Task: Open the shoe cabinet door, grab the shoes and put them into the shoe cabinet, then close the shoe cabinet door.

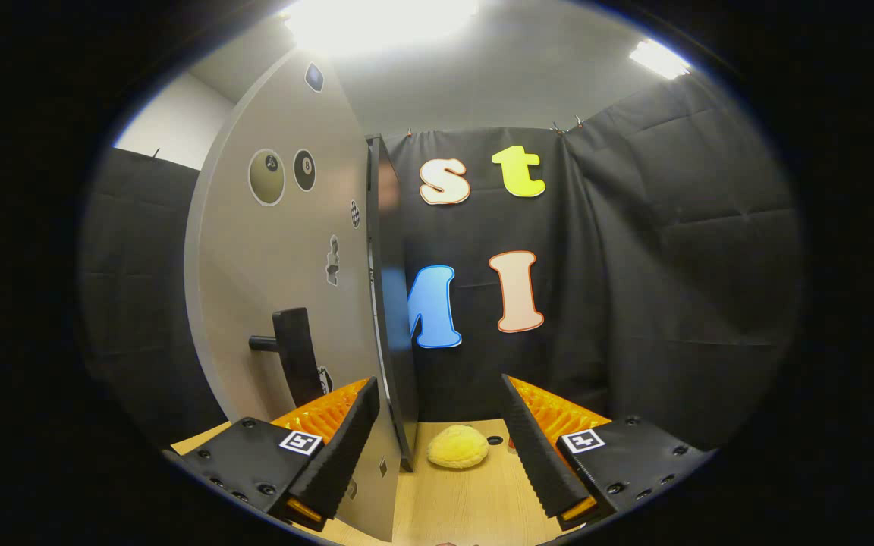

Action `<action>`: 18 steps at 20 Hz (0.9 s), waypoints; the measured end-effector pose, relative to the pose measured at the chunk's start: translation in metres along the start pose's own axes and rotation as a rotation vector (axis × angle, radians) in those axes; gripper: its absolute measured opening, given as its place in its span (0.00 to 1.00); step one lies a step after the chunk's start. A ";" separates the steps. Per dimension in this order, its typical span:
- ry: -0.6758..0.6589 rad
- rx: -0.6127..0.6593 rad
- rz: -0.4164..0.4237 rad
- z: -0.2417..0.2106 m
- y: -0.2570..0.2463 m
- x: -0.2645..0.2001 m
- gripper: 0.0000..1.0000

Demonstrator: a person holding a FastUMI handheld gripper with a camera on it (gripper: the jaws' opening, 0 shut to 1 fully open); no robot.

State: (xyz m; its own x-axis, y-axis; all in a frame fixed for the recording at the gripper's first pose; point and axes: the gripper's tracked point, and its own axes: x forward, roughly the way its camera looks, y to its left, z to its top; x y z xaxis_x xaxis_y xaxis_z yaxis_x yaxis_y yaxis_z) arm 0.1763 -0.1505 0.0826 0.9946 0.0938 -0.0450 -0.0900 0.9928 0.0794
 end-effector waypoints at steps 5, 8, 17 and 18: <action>0.004 -0.021 -0.056 0.000 0.003 -0.003 0.97; 0.009 -0.034 -0.071 0.002 0.011 -0.004 0.97; 0.028 -0.020 -0.030 -0.007 0.093 -0.008 0.97; 0.032 -0.018 -0.025 -0.008 0.103 -0.007 0.97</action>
State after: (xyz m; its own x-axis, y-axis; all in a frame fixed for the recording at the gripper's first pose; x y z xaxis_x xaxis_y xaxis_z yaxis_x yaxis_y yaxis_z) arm 0.1593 -0.0485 0.0829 0.9944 0.0705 -0.0784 -0.0659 0.9960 0.0604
